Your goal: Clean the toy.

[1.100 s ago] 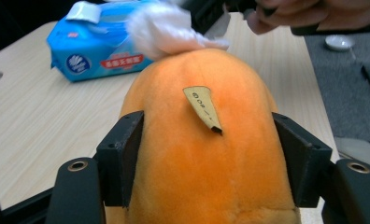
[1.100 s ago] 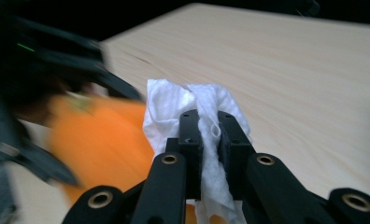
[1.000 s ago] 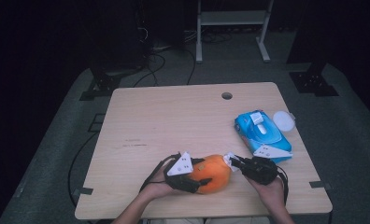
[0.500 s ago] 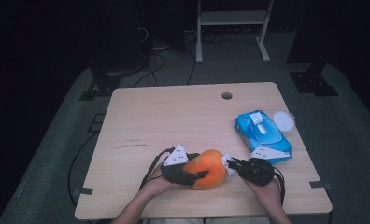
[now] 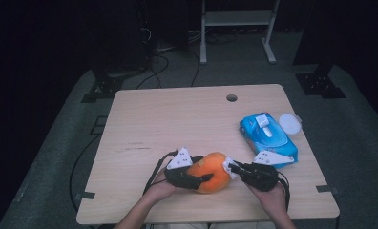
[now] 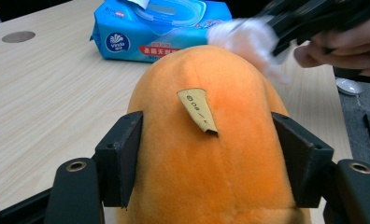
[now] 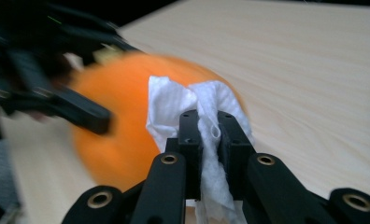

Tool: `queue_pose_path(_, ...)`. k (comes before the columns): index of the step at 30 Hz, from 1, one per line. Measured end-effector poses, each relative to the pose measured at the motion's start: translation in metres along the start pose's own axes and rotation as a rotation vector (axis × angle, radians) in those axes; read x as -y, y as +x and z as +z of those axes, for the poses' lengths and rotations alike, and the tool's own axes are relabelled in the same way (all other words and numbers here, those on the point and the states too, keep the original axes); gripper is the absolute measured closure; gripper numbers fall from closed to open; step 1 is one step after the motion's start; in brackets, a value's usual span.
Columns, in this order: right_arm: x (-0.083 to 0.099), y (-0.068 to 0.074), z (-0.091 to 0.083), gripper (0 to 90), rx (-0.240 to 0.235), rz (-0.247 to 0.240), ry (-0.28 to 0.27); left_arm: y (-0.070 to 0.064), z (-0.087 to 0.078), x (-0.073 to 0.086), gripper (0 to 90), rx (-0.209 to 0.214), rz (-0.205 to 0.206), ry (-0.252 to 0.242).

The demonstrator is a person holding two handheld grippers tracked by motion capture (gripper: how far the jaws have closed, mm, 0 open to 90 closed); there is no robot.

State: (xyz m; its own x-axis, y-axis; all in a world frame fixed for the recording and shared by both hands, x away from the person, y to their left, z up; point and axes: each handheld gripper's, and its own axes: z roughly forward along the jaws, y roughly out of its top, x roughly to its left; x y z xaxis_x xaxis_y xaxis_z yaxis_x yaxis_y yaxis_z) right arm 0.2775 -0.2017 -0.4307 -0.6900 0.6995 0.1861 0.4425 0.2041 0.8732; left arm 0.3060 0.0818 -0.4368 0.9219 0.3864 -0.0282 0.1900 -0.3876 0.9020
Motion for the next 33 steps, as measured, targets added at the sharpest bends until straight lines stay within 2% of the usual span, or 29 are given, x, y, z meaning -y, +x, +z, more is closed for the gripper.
queue_pose_path(1, 0.003, -0.005, 0.001, 81.0, 0.015, 0.019, 0.014, -0.001, 0.001, 0.000, 32.1, 0.000, 0.007, 0.001)
queue_pose_path(3, 0.006, -0.010, 0.001, 81.1, 0.007, 0.054, 0.014, -0.006, 0.002, -0.001, 32.1, 0.001, 0.030, -0.002)
queue_pose_path(5, 0.002, -0.005, 0.000, 81.1, 0.009, 0.033, -0.002, -0.012, 0.004, -0.002, 32.3, 0.001, 0.073, 0.005)
queue_pose_path(7, -0.003, 0.001, -0.004, 81.0, -0.015, 0.023, -0.035, -0.019, 0.005, -0.003, 32.5, 0.004, 0.119, 0.013)
queue_pose_path(10, -0.009, 0.007, -0.008, 81.0, -0.033, -0.008, -0.071, -0.034, 0.011, -0.005, 32.6, 0.016, 0.211, 0.029)
queue_pose_path(12, -0.009, 0.006, -0.008, 80.9, -0.029, -0.009, -0.065, -0.040, 0.013, -0.006, 31.7, 0.007, 0.254, 0.042)
queue_pose_path(13, -0.007, 0.005, -0.007, 81.0, -0.027, 0.002, -0.056, -0.040, 0.013, -0.007, 30.3, 0.013, 0.250, 0.041)
queue_pose_path(15, -0.003, -0.001, -0.006, 81.0, -0.031, 0.028, -0.050, -0.035, 0.012, -0.007, 25.0, 0.021, 0.211, 0.026)
queue_pose_path(16, -0.002, -0.002, -0.006, 81.0, -0.027, 0.033, -0.047, -0.033, 0.011, -0.007, 21.4, 0.026, 0.191, 0.021)
queue_pose_path(18, -0.001, -0.004, -0.004, 81.0, -0.018, 0.030, -0.040, -0.029, 0.010, -0.007, 19.9, 0.028, 0.162, 0.019)
queue_pose_path(21, 0.000, -0.008, -0.003, 81.0, -0.004, 0.030, -0.026, -0.028, 0.010, -0.006, 24.4, 0.033, 0.172, 0.025)
queue_pose_path(26, 0.005, -0.017, -0.002, 80.9, 0.025, 0.065, 0.005, -0.024, 0.007, -0.003, 27.1, 0.043, 0.157, 0.019)
queue_pose_path(33, 0.003, -0.016, -0.001, 80.9, 0.031, 0.052, 0.015, -0.022, 0.004, 0.000, 30.2, 0.081, 0.170, 0.014)
